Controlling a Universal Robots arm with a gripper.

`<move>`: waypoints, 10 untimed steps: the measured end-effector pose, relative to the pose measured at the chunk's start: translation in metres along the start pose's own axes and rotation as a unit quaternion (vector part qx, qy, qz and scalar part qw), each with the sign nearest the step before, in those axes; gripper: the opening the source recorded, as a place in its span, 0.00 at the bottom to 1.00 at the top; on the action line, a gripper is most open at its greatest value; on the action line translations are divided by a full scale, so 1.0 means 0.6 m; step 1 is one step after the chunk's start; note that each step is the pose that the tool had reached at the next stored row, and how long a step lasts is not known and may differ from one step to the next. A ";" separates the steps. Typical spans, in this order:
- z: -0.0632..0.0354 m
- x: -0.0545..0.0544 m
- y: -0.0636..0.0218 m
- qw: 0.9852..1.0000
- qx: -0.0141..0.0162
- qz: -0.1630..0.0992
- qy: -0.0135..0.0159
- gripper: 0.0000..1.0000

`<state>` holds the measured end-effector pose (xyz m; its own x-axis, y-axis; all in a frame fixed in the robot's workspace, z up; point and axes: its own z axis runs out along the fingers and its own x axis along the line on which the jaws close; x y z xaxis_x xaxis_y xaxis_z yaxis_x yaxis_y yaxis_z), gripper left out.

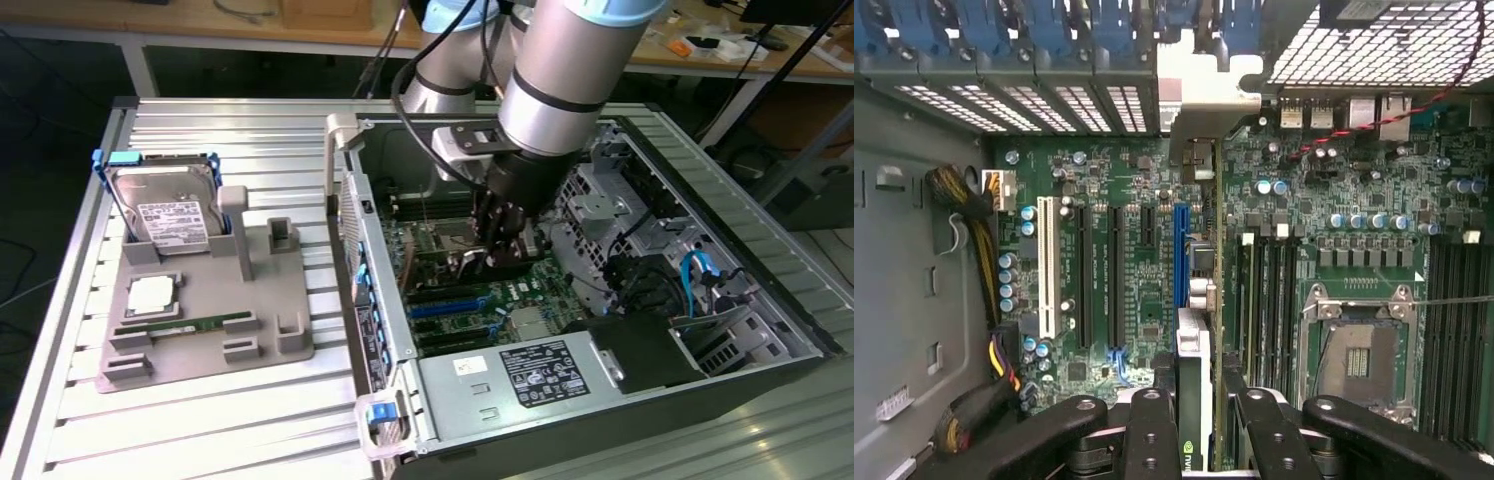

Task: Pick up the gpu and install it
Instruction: 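Insert the gpu into the slot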

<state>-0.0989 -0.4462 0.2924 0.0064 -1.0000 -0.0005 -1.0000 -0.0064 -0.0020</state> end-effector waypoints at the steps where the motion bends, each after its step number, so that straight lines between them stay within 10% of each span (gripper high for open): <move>1: 0.001 0.000 0.001 1.000 0.000 0.000 0.000 0.28; 10: 0.015 0.008 0.007 1.000 0.000 0.000 0.000 0.28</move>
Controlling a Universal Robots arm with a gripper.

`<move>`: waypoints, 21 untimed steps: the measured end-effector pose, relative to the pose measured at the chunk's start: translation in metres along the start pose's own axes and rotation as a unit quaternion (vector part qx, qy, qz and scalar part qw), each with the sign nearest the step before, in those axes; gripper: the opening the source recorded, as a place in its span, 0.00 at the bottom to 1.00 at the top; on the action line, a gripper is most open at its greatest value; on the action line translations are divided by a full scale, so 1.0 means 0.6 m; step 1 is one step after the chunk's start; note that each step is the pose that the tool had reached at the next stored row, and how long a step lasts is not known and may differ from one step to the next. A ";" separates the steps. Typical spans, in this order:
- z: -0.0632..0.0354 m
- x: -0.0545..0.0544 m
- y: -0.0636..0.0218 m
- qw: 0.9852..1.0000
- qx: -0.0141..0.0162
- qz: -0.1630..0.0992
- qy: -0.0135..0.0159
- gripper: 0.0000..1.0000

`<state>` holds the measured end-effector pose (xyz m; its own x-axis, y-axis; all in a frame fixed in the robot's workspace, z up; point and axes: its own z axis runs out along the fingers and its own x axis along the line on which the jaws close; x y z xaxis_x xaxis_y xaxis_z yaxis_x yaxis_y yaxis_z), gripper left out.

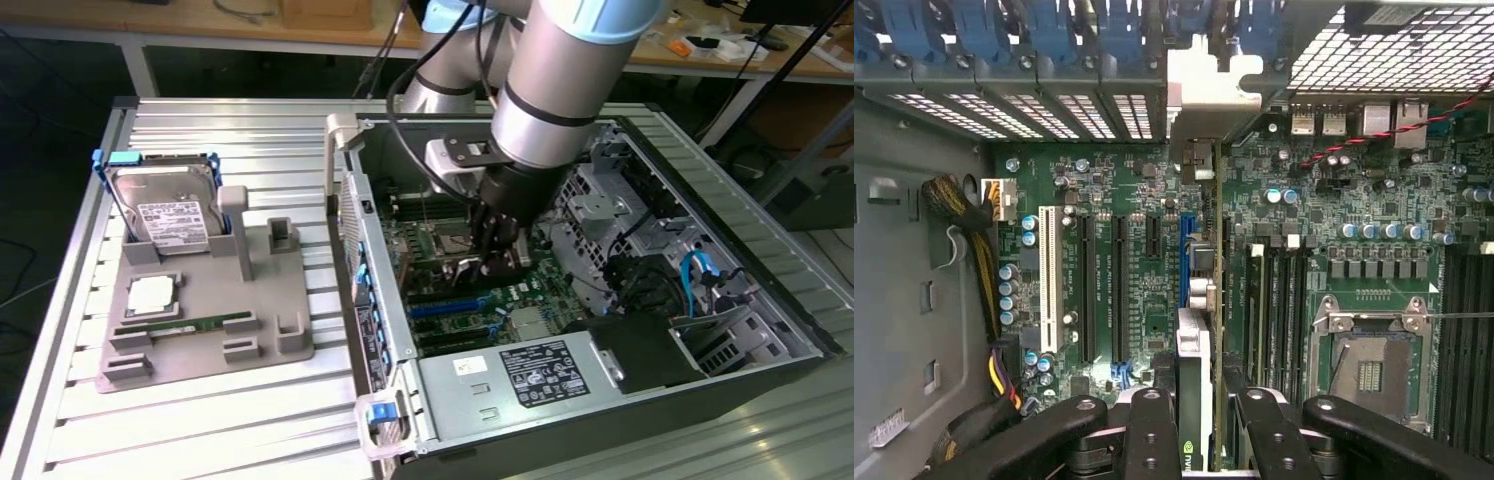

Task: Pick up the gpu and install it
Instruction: 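Insert the gpu into the slot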

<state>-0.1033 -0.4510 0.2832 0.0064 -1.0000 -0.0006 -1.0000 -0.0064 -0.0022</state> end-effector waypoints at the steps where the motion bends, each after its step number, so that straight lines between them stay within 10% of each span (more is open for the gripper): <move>1: 0.001 0.001 0.000 1.000 0.000 0.000 0.000 0.28; 21: 0.016 0.001 0.026 1.000 0.000 0.000 0.000 0.28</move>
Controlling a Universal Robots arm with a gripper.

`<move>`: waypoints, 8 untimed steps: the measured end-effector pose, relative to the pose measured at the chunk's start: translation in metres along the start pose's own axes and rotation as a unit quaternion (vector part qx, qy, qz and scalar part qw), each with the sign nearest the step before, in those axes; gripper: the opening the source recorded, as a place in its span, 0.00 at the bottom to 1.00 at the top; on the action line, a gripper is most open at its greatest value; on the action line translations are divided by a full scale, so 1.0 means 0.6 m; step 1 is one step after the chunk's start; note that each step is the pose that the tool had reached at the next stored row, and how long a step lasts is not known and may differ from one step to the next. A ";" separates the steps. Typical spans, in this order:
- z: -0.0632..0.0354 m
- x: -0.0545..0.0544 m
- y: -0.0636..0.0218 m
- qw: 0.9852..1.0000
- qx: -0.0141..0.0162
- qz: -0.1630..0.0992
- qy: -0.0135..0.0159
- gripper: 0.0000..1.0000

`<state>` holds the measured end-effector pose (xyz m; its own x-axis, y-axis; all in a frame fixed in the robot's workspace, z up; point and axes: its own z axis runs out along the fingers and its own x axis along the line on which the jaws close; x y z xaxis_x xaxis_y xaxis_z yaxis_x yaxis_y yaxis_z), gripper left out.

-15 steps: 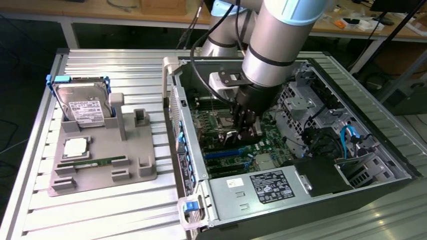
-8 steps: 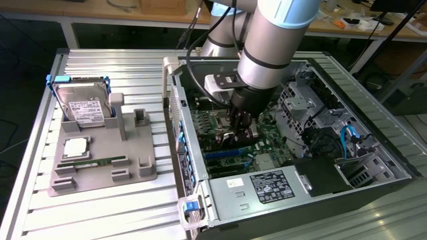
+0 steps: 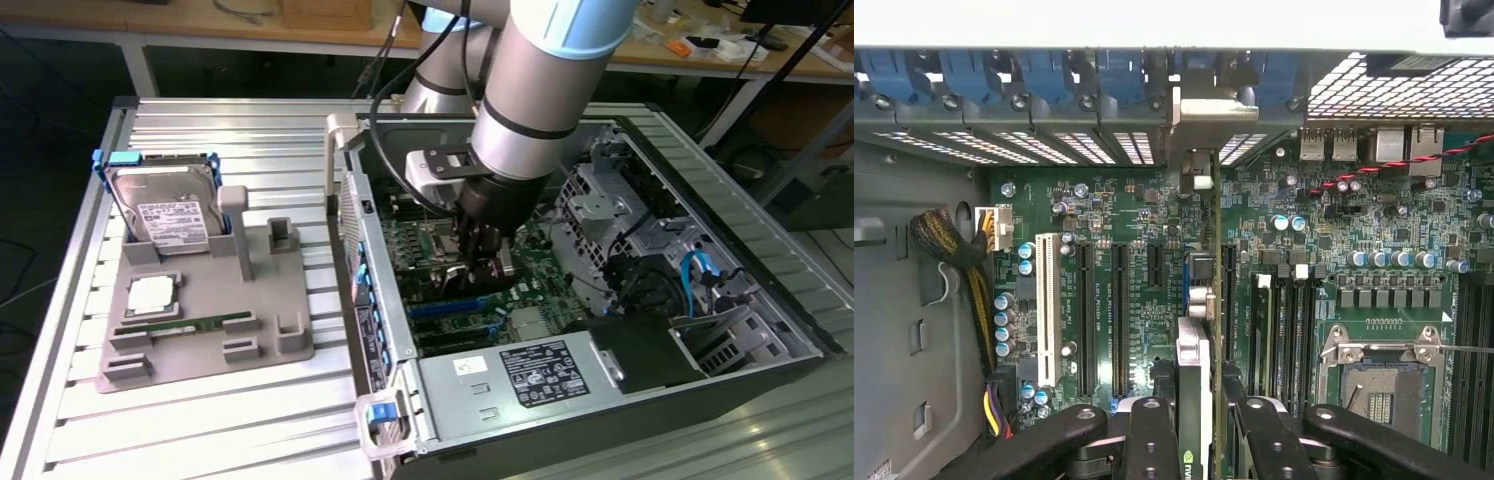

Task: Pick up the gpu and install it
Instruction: 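Insert the gpu into the slot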

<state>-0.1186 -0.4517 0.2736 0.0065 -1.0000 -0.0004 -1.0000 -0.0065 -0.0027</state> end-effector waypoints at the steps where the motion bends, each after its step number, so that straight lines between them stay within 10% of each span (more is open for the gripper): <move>1: 0.001 0.000 0.000 1.000 -0.001 0.000 0.000 0.28; 8: 0.003 0.000 0.000 1.000 -0.003 0.000 0.000 0.28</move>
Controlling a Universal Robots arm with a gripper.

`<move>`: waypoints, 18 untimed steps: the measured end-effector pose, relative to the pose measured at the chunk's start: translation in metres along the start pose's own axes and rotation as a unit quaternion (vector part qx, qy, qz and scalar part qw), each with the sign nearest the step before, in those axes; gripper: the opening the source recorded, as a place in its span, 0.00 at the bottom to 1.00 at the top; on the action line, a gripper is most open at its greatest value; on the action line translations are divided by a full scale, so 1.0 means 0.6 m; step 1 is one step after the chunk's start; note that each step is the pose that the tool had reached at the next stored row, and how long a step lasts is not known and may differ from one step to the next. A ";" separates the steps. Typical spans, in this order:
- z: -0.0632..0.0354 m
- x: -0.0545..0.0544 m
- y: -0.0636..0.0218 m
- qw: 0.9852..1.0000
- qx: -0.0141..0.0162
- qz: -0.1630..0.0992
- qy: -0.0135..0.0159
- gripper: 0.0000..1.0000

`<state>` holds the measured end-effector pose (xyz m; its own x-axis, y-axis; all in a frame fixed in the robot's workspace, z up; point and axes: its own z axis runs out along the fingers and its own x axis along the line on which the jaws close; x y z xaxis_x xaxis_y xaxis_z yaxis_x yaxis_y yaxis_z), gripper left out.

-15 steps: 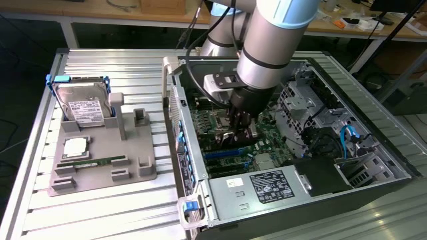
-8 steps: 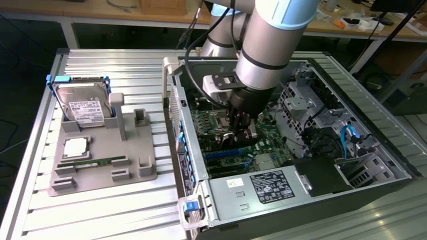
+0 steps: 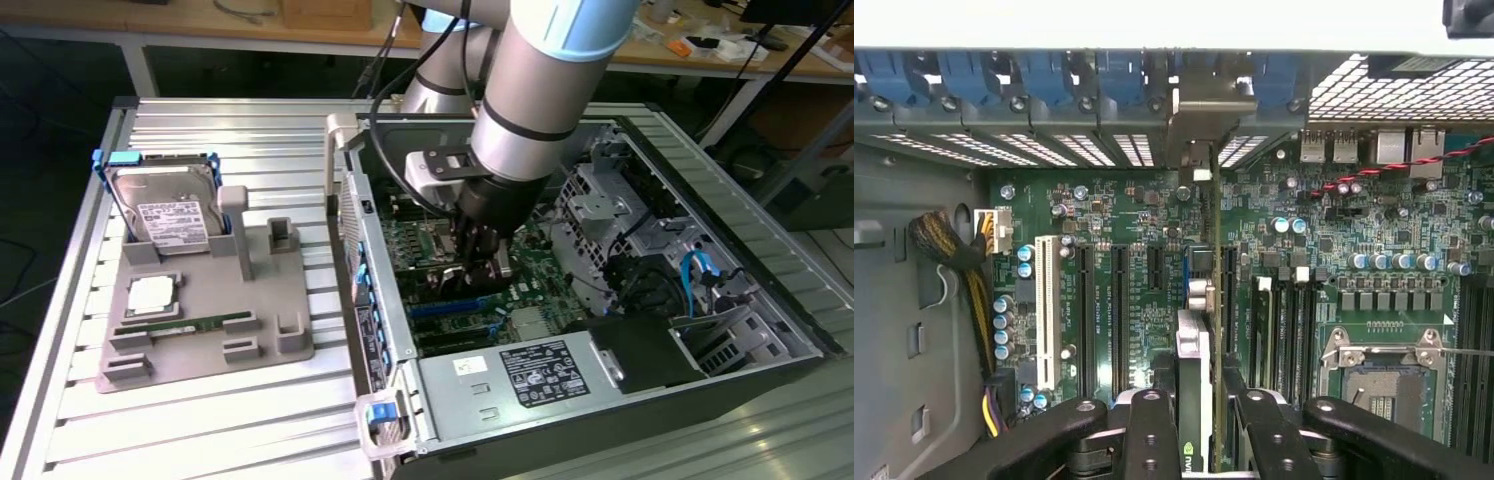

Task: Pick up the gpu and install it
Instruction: 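Insert the gpu into the slot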

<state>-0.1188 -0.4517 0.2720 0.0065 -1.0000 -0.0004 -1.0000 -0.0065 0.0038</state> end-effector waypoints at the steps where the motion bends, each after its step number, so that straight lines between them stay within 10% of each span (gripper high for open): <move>1: 0.000 0.000 0.000 1.000 0.000 0.000 0.000 0.28; 18: 0.000 0.000 0.007 1.000 0.003 0.000 0.000 0.28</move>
<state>-0.1229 -0.4516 0.2719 0.0064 -1.0000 -0.0005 -1.0000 -0.0064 -0.0018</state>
